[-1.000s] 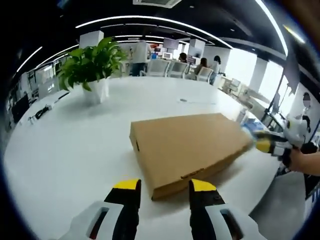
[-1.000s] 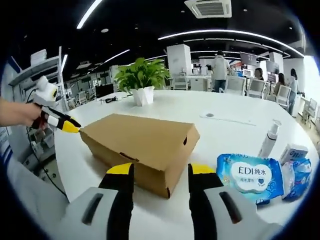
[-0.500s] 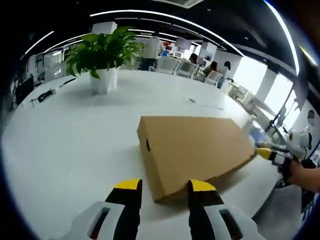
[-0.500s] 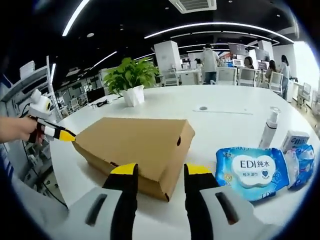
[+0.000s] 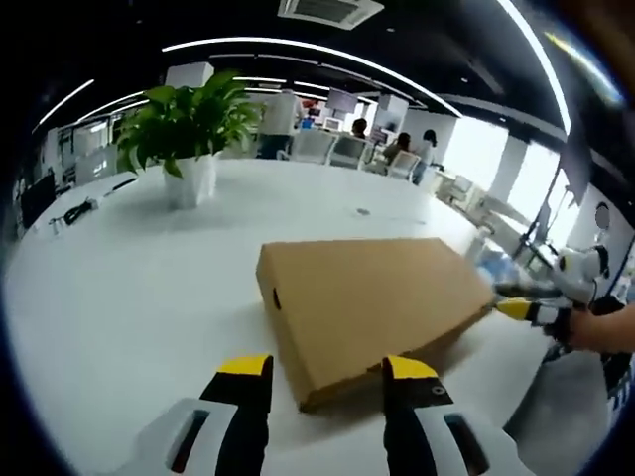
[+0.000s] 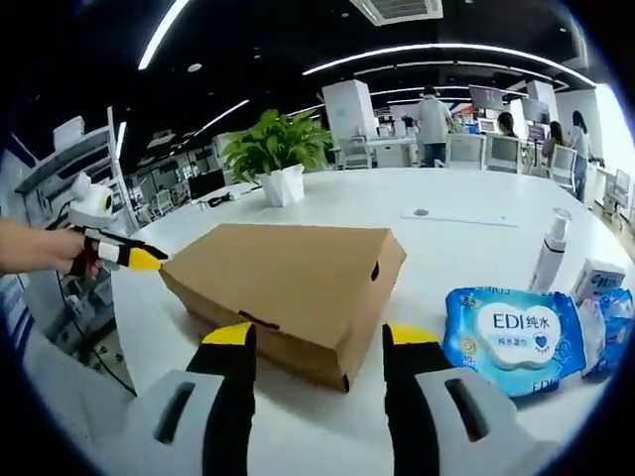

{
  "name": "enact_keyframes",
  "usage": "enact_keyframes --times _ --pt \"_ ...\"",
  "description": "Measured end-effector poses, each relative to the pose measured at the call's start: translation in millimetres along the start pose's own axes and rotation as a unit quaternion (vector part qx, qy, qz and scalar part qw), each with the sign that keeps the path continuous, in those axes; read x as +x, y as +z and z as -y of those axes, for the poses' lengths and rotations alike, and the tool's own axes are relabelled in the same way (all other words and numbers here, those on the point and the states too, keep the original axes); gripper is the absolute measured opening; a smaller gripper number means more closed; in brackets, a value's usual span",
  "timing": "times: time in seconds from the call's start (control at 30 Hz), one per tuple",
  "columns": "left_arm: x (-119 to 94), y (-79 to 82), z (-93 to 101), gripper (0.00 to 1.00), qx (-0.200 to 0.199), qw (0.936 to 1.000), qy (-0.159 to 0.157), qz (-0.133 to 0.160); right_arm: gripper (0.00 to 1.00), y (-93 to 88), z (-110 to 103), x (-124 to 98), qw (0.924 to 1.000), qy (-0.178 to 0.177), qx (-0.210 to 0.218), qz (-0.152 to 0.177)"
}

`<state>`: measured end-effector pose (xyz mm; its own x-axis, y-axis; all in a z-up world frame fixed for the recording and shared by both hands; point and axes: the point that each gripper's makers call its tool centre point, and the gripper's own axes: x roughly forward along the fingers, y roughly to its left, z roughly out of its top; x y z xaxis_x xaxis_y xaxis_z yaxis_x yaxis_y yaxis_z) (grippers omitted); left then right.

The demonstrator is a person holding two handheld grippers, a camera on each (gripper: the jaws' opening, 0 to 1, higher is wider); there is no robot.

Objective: Operate the shoe box by opening the lid, removing the specified soft item, and placing it in the target area until the item is outside and the box remains undamaged.

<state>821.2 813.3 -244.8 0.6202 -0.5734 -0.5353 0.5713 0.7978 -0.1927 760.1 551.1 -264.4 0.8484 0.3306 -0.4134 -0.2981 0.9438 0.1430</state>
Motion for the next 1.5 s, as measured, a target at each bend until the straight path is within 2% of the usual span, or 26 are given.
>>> enact_keyframes --times 0.07,0.13,0.27,0.37,0.47,0.53,0.63,0.77,0.87,1.03,1.17,1.5 --pt "-4.0 -7.1 8.8 0.54 0.013 0.9999 0.001 0.008 0.52 -12.6 -2.4 3.9 0.9998 0.004 -0.016 -0.014" --pt "-1.2 -17.6 2.9 0.58 0.017 0.9999 0.002 -0.001 0.53 -13.7 -7.7 5.7 0.9997 0.007 -0.016 -0.018" --pt "5.7 -39.4 0.7 0.6 0.023 0.9991 0.0 -0.037 0.55 -24.2 -5.4 14.9 0.9993 0.005 -0.024 -0.028" --pt "13.2 -52.2 2.6 0.6 0.065 0.9952 -0.007 -0.072 0.56 -29.7 -5.4 19.3 0.9985 0.001 -0.036 -0.042" --pt "23.7 -59.8 6.7 0.61 0.086 0.9911 -0.014 -0.101 0.57 -32.4 -2.1 25.8 0.9982 -0.007 -0.033 -0.049" --pt "28.2 -58.3 8.5 0.61 0.103 0.9891 -0.015 -0.104 0.57 -34.8 -3.3 27.9 0.9978 -0.008 -0.032 -0.057" --pt "34.1 -53.1 11.5 0.59 0.105 0.989 -0.017 -0.102 0.55 -41.5 -0.1 32.9 0.9961 -0.015 -0.042 -0.076" --pt "40.2 -45.2 6.3 0.55 0.104 0.99 -0.014 -0.095 0.58 -39.1 -2.0 35.4 0.996 -0.019 -0.045 -0.075" --pt "42.1 -42.4 4.9 0.54 0.1 0.9906 -0.01 -0.093 0.55 -38.2 -1.5 37.3 0.9956 -0.023 -0.047 -0.078" --pt "44.3 -40.3 4.0 0.49 0.109 0.9899 -0.005 -0.09 0.4 -36.9 5.2 39.1 0.9938 -0.036 -0.065 -0.083" --pt "48.0 -39.3 3.1 0.48 0.126 0.9873 -0.004 -0.096 0.4 -36.3 7.3 40.3 0.9936 -0.042 -0.064 -0.083" --pt "62.7 -28.7 2.7 0.48 0.133 0.9861 -0.007 -0.099 0.38 -30.7 19.0 45.4 0.9931 -0.052 -0.064 -0.083"
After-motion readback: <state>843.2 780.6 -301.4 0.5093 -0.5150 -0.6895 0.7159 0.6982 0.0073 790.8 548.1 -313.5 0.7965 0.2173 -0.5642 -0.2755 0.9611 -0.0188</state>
